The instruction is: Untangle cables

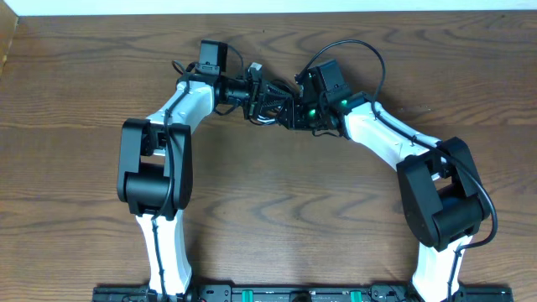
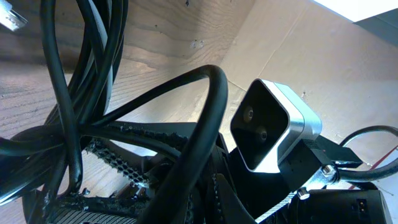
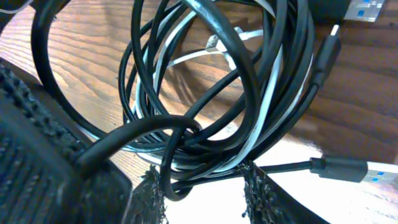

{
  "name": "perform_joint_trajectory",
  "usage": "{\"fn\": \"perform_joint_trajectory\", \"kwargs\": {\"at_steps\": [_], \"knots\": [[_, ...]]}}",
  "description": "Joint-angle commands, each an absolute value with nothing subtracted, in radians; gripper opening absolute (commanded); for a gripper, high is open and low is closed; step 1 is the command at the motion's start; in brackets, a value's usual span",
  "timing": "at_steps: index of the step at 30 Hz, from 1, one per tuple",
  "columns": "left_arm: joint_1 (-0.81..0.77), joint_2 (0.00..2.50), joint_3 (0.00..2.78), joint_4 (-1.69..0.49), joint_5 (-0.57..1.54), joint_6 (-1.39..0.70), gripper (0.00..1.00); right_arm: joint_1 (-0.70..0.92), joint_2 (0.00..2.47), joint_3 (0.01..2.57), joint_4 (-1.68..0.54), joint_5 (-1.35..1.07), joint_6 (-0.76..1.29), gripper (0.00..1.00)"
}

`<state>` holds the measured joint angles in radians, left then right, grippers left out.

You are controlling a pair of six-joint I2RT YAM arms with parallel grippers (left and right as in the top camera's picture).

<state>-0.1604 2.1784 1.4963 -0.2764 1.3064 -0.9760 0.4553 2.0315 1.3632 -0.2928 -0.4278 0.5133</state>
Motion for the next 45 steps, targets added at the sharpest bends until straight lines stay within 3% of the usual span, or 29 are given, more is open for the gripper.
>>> {"fn": "perform_joint_trajectory", "kwargs": {"at_steps": [1,4,8,9,40,41,43,45], "knots": [[-0.208,2.149,1.489,-0.304,1.402,-0.986,0.07,0.461,2.015,1.399,-0.247,-0.386,0.552,0.37],[-0.208,2.149,1.489,-0.304,1.402,-0.986,0.07,0.467,2.015,1.399,-0.278,-0.305,0.549,0.27],[-0.208,2.149,1.489,-0.304,1.403,-0.986,0.07,0.467,2.015,1.399,-0.309,-0.223,0.506,0.02],[-0.208,2.149,1.489,-0.304,1.403,-0.986,0.07,0.463,2.015,1.399,-0.318,-0.208,0.492,0.01],[-0.152,2.143,1.489,-0.307,1.573,-0.999,0.07,0.249,2.015,1.396,-0.609,-0.102,0.205,0.01],[-0.152,2.143,1.489,-0.304,1.573,-0.990,0.07,0.250,2.015,1.396,-0.611,-0.136,0.191,0.10],[-0.155,2.143,1.489,-0.304,1.570,-0.961,0.07,0.250,2.015,1.396,-0.609,-0.227,0.175,0.39],[-0.155,2.143,1.489,-0.304,1.570,-0.942,0.08,0.250,2.015,1.396,-0.593,-0.335,0.171,0.48]]}}
